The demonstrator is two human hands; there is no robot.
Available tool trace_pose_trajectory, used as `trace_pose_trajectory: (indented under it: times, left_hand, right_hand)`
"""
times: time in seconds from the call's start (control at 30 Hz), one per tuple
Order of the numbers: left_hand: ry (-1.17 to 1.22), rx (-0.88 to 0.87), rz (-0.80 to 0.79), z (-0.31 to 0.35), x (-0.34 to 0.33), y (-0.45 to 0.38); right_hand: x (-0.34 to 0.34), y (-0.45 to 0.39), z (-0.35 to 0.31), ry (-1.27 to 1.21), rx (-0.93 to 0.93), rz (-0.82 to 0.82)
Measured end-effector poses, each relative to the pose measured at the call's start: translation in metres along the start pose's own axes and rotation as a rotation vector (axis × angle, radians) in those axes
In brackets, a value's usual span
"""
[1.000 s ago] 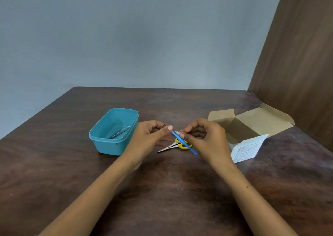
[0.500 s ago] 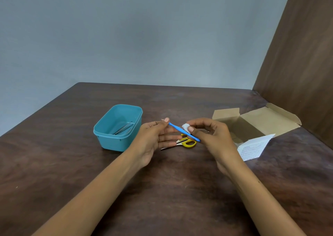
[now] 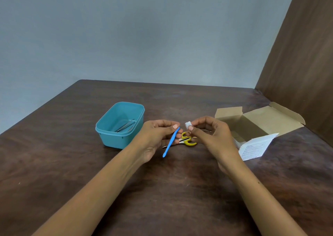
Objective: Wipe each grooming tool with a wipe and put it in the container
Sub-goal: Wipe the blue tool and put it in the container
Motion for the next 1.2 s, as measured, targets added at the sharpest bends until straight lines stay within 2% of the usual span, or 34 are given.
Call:
trace_pose_trajectory:
  times: [0.17,0.3,0.47,0.57,0.77,1.2]
  left_hand:
    - [-0.021,-0.029,-0.06,0.005,0.001,0.003]
    - [0.005,-0.079,-0.103,0.01,-0.003,0.008]
    - [-0.099,-0.146,0.004,0.01,0.004,0.007]
    - [-0.141,-0.195,0.022,0.01,0.004,0.008]
    - [-0.196,-0.314,0.026,0.016,0.002,0.009]
    - [-0.324,-0.289,-0.016,0.018,0.002,0.009]
  right_hand:
    - [0.005,0.002,-0.013,0.254,0.192,0.07]
    - [0.007,0.0,-0.013,0.198,0.197,0.071]
    - [0.001,-0.001,-0.014,0.093,0.173,-0.003]
    - [-0.005,0.002,-0.018,0.072,0.228,-0.09]
    - [-0.008,0.009,-0.028,0.267,0.389,-0.087]
    - [-0.012,0.008,-0.033,0.691,0.666,-0.113]
Point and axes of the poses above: each hand's wrist, its own y-axis away from the middle knuckle, its own x-axis out of the back of the hand, z = x × y, the point moved 6 cm from there along -y, towards the middle knuckle, and after that the axes turned 1 degree about -y, right-handed, at the moved point
